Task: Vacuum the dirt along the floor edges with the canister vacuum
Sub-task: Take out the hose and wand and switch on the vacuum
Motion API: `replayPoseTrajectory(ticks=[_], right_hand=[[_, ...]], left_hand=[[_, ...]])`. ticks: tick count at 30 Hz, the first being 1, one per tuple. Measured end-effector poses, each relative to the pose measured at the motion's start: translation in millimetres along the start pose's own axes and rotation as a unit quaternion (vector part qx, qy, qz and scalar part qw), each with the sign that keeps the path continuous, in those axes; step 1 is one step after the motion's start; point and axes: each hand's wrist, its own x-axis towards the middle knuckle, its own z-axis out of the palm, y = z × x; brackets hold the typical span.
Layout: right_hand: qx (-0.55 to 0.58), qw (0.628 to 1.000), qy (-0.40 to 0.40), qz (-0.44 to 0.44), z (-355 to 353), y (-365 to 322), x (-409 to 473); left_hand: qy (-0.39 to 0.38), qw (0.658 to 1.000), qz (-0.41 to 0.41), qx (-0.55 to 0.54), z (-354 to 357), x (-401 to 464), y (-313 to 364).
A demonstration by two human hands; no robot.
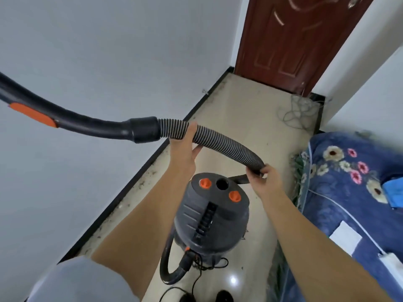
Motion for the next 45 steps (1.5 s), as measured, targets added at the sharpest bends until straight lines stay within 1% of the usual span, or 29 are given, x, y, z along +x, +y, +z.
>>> replayPoseTrajectory(ticks=[3, 5, 7, 9, 11, 12, 13, 14, 15, 16, 17, 19, 21, 23, 26, 27, 28, 29, 30, 31, 32, 33, 35, 36, 38, 40, 41, 43, 45], right_hand=[[-0.111, 0.993, -0.039, -0.018, 37.1, 4.1, -11.6], [-0.168, 0.983, -0.07, -0.01, 63.4, 5.2, -22.0], [-0.275, 0.954, -0.115, -0.029, 89.0, 4.3, -37.4], [-0.404, 0.898, -0.163, -0.068, 110.0, 1.5, -57.6], [-0.493, 0.83, -0.225, -0.131, 127.8, -4.0, -81.2], [-0.511, 0.803, -0.253, -0.174, 134.8, -6.9, -91.2], [-0.504, 0.787, -0.28, -0.218, 139.9, -10.4, -99.2], [-0.475, 0.789, -0.3, -0.249, 143.1, -14.2, -104.8], [-0.431, 0.808, -0.307, -0.261, 144.4, -18.0, -108.6], [-0.377, 0.835, -0.304, -0.26, 143.2, -22.7, -110.2], [-0.317, 0.865, -0.295, -0.252, 140.1, -28.7, -109.8], [-0.175, 0.924, -0.26, -0.217, 135.2, -44.4, -108.2], [-0.092, 0.953, -0.206, -0.199, 135.0, -63.3, -109.5], [-0.097, 0.96, -0.161, -0.207, 142.5, -75.1, -113.1], [-0.123, 0.966, -0.129, -0.189, 152.1, -67.3, -113.9], [-0.129, 0.969, -0.123, -0.169, 152.0, -59.9, -111.9], [-0.136, 0.972, -0.12, -0.147, 150.7, -51.4, -108.6], [-0.149, 0.974, -0.118, -0.123, 148.1, -41.8, -104.0], [-0.17, 0.974, -0.114, -0.102, 144.1, -31.4, -98.8], [-0.194, 0.972, -0.111, -0.079, 138.9, -19.9, -92.7], [-0.215, 0.969, -0.11, -0.052, 132.8, -7.3, -86.0], [-0.228, 0.967, -0.113, -0.02, 125.5, 6.1, -80.2], [-0.246, 0.961, -0.119, 0.034, 111.2, 33.4, -75.1], [-0.264, 0.956, -0.119, 0.054, 105.8, 46.2, -75.1], [-0.325, 0.933, -0.126, 0.089, 100.8, 67.0, -79.2], [-0.388, 0.903, -0.142, 0.118, 100.5, 80.4, -86.2], [-0.423, 0.886, -0.151, 0.11, 100.8, 85.4, -87.1], [-0.503, 0.847, -0.166, 0.054, 98.6, 91.3, -85.6], [-0.539, 0.822, -0.182, 0.025, 93.7, 91.3, -81.3]], left_hand=[[0.027, 0.995, 0.061, 0.07, 29.4, 1.6, 23.1], [0.063, 0.979, 0.109, 0.161, 46.1, 1.6, 36.6], [0.091, 0.953, 0.144, 0.252, 53.9, 5.7, 47.8], [0.093, 0.921, 0.173, 0.336, 57.8, 8.8, 58.2], [0.082, 0.859, 0.225, 0.453, 61.4, 12.2, 64.9], [0.075, 0.817, 0.257, 0.512, 64.1, 12.4, 67.3], [0.07, 0.77, 0.29, 0.564, 66.7, 13.0, 68.2], [0.063, 0.723, 0.324, 0.607, 68.8, 12.7, 68.1], [0.057, 0.683, 0.351, 0.639, 70.7, 11.0, 68.0], [0.049, 0.656, 0.37, 0.656, 71.9, 10.0, 67.1], [0.033, 0.65, 0.378, 0.658, 72.2, 8.3, 65.5], [-0.025, 0.664, 0.379, 0.644, 70.4, 3.3, 62.1], [-0.085, 0.667, 0.365, 0.644, 62.1, -6.7, 57.7], [-0.128, 0.673, 0.348, 0.64, 48.1, -17.2, 55.1], [-0.162, 0.733, 0.298, 0.59, 14.5, -29.5, 51.8], [-0.173, 0.742, 0.275, 0.586, 0.7, -32.1, 52.5], [-0.189, 0.74, 0.241, 0.599, -13.7, -35.1, 54.5], [-0.214, 0.719, 0.203, 0.629, -27.6, -38.8, 57.9], [-0.244, 0.685, 0.164, 0.667, -41.0, -43.8, 61.7], [-0.272, 0.658, 0.125, 0.691, -52.1, -51.0, 66.1], [-0.29, 0.65, 0.085, 0.697, -62.4, -58.1, 70.4], [-0.303, 0.667, 0.04, 0.679, -71.6, -67.2, 74.8], [-0.32, 0.732, -0.061, 0.599, -89.7, -84.5, 81.3], [-0.33, 0.748, -0.105, 0.567, -99.5, -92.2, 82.5], [-0.358, 0.745, -0.169, 0.538, -113.3, -107.2, 79.1], [-0.378, 0.749, -0.182, 0.513, -116.9, -118.9, 64.6], [-0.368, 0.764, -0.169, 0.502, -114.8, -122.7, 52.1], [-0.296, 0.81, -0.117, 0.492, -106.4, -126.1, 21.7], [-0.182, 0.852, -0.061, 0.487, -100.2, -123.2, -10.5]])
